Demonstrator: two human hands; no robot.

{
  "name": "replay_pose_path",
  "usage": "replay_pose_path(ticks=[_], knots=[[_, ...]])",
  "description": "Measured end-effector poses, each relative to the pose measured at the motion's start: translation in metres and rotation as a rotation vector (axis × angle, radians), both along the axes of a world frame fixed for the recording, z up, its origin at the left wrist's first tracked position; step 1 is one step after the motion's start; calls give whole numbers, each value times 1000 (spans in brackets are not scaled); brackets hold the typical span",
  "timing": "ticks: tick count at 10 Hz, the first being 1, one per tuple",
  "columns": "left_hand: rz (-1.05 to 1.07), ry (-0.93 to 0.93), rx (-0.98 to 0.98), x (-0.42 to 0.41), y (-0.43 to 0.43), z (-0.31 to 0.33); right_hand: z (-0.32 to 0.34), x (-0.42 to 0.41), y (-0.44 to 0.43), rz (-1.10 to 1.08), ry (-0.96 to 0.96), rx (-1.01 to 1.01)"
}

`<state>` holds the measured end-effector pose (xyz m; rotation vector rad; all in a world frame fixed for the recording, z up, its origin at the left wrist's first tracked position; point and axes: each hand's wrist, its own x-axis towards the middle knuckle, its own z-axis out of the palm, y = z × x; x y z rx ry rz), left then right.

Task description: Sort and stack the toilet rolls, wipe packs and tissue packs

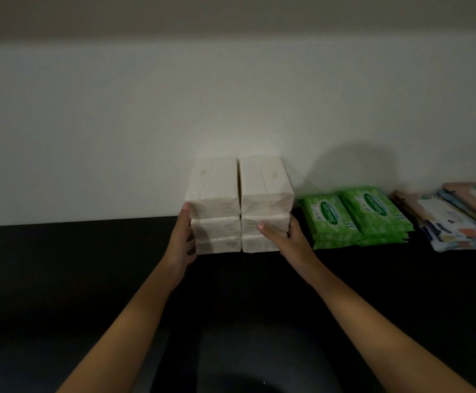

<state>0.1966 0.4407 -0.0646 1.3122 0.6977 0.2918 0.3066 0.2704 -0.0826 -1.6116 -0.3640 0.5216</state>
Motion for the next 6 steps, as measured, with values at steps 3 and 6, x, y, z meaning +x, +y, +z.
replay_pose_path(ticks=[3, 6], knots=[[-15, 10, -1, -1, 0, 0, -8, -2, 3, -71, -19, -3], [172, 110, 31, -44, -34, 6, 14, -29, -41, -71, -48, -184]])
